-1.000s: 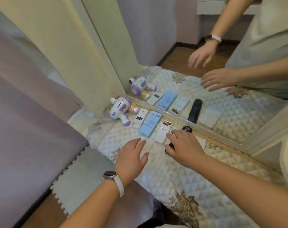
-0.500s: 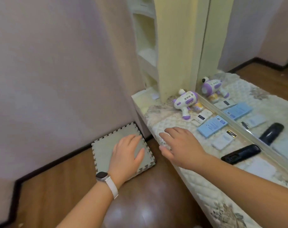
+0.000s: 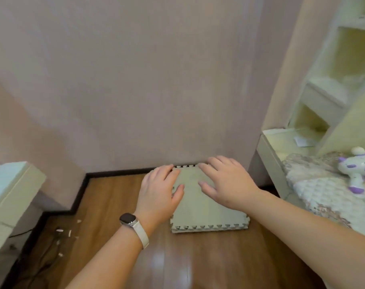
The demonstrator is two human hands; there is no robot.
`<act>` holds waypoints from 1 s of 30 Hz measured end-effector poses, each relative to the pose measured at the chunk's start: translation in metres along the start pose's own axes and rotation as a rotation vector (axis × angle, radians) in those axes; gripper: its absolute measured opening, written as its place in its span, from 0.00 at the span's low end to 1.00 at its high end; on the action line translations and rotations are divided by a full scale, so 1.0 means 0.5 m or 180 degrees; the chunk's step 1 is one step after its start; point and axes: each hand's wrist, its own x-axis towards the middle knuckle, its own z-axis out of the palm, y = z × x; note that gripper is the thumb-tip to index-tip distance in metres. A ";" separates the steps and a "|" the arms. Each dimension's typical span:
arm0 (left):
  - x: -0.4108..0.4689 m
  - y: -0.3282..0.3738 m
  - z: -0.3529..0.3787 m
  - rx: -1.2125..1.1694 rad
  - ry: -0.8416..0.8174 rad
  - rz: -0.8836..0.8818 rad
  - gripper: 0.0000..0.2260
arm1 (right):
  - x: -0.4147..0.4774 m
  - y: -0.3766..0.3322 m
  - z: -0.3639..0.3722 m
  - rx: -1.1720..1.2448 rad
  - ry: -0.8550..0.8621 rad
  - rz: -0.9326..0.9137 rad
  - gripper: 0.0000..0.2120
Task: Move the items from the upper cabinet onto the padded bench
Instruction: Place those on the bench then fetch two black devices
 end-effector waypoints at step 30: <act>-0.057 -0.649 -0.283 0.0849 0.0605 -0.2537 0.19 | 0.756 -0.576 0.137 0.0949 0.0165 -0.2364 0.24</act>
